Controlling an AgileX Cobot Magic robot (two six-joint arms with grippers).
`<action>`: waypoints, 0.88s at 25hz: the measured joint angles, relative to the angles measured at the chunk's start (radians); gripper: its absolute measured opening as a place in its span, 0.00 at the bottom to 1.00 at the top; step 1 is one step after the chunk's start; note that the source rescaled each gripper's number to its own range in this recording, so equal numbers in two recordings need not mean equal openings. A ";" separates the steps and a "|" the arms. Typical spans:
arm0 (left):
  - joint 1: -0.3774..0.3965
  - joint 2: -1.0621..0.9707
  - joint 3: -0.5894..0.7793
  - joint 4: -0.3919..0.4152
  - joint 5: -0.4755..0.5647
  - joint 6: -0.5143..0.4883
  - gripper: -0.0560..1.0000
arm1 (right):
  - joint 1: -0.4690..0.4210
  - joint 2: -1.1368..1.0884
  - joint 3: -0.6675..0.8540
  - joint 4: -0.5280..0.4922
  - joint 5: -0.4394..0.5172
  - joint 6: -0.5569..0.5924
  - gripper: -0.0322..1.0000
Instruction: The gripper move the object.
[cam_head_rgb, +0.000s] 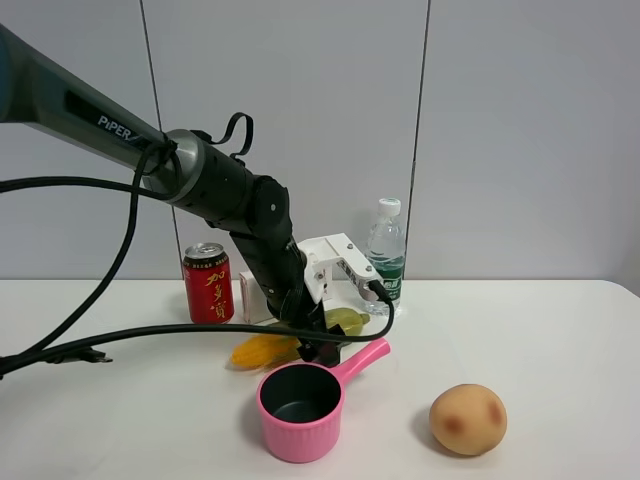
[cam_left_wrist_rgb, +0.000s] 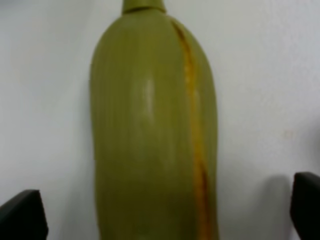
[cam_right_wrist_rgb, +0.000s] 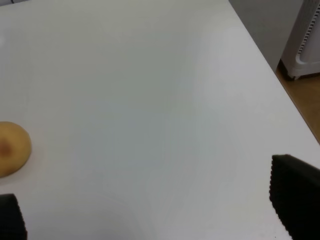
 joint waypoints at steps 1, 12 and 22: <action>0.000 0.000 0.000 0.000 0.000 0.000 0.99 | 0.000 0.000 0.000 0.000 0.000 0.000 1.00; 0.000 -0.085 0.000 0.054 0.098 -0.008 0.99 | 0.000 0.000 0.000 0.000 0.000 0.000 1.00; 0.000 -0.279 0.000 0.088 0.263 -0.077 0.99 | 0.000 0.000 0.000 0.000 0.000 0.000 1.00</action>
